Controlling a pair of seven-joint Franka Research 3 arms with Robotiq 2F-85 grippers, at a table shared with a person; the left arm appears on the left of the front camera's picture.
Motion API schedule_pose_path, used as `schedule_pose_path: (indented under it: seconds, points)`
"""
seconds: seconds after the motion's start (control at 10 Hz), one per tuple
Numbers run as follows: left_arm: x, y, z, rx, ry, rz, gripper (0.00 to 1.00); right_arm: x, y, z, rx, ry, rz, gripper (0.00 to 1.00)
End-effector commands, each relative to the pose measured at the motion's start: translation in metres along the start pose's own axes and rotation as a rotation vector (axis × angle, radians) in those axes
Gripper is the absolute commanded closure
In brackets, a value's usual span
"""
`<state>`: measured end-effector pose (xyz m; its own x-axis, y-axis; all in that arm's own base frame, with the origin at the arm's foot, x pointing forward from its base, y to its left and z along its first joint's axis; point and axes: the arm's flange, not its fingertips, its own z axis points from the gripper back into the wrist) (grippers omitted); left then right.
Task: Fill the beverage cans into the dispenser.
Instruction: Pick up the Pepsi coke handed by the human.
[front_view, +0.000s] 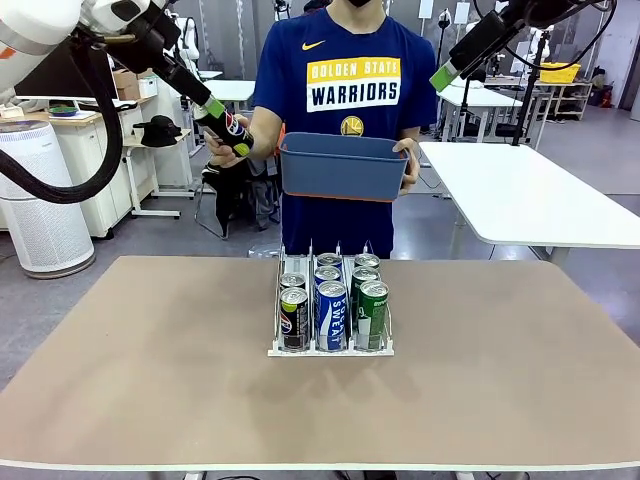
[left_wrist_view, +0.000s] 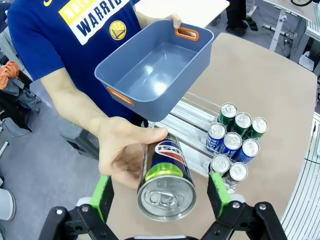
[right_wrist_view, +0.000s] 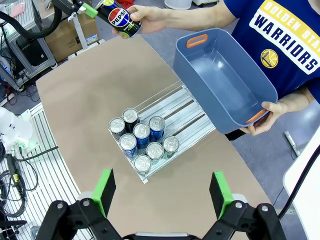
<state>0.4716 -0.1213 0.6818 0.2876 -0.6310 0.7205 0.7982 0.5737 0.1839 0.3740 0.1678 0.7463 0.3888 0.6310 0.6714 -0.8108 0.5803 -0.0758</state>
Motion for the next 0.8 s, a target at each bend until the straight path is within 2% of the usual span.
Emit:
schedule_pose_path:
  seconds: [0.0, 0.7]
  points:
    - [-0.007, 0.008, -0.011, -0.035, -0.032, -0.015, 0.0, -0.001, 0.001, 0.0, 0.004, 0.002, 0.001, 0.0]
    - [-0.013, 0.016, -0.031, -0.034, -0.014, -0.004, 0.0, -0.001, 0.001, 0.0, 0.004, 0.002, 0.001, 0.0]
